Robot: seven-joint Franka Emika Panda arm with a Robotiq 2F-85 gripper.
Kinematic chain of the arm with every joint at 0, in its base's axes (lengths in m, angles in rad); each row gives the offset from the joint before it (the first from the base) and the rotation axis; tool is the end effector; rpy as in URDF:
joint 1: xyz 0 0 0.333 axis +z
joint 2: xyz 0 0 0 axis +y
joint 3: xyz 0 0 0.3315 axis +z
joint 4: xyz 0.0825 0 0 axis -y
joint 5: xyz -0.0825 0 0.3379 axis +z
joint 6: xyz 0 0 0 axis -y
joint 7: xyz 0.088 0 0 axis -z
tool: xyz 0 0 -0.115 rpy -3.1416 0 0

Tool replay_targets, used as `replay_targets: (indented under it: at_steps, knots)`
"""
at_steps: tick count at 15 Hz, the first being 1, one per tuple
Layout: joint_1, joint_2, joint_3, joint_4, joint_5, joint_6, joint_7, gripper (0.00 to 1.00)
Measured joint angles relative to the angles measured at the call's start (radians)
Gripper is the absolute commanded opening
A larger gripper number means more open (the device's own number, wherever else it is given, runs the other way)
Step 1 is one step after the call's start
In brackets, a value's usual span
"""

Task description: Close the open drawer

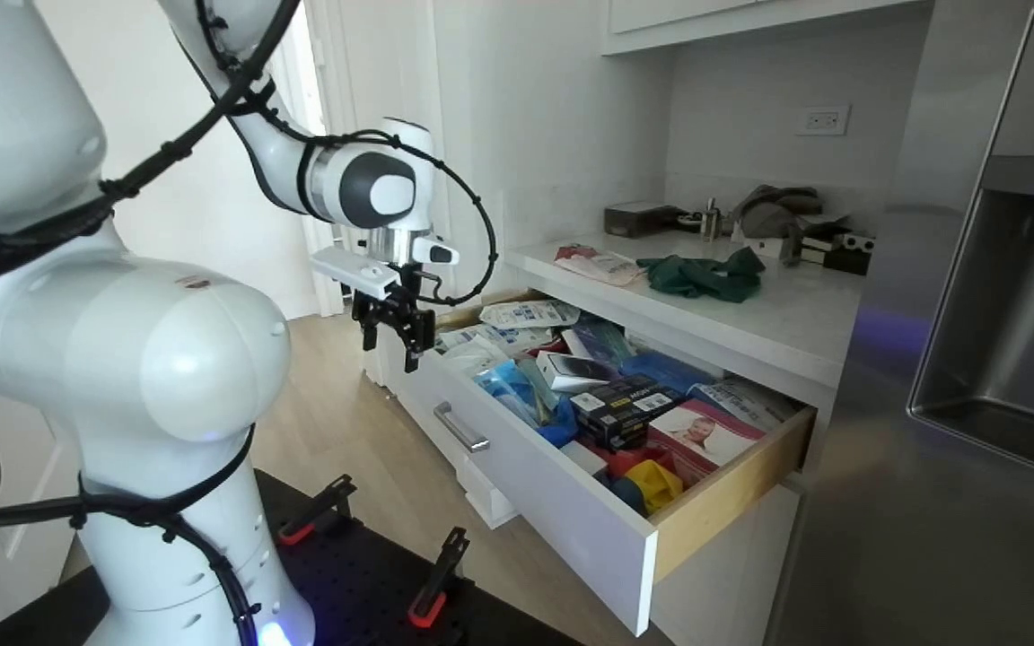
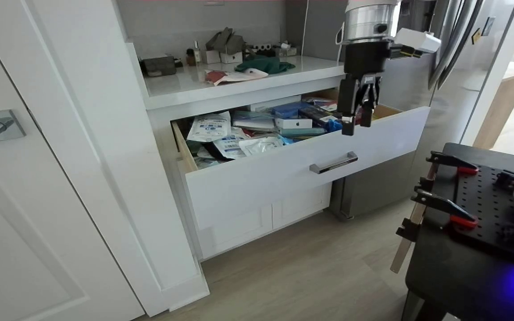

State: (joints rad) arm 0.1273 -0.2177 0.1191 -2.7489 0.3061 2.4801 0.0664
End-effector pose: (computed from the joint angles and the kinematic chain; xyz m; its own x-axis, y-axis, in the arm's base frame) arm 0.3418 0.0851 0.3251 0.9949 -0.0645 -0.0771 -0.0751 -0.9869 -0.1430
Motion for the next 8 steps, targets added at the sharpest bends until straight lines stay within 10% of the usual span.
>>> replay_targets:
  at_steps: [1, 8]
  knots:
    - [0.005, 0.007, 0.0, -0.013, 0.033, 0.055, 0.002, 0.75]
    - [0.02, 0.152, 0.023, -0.029, 0.048, 0.366, 0.202, 0.27]
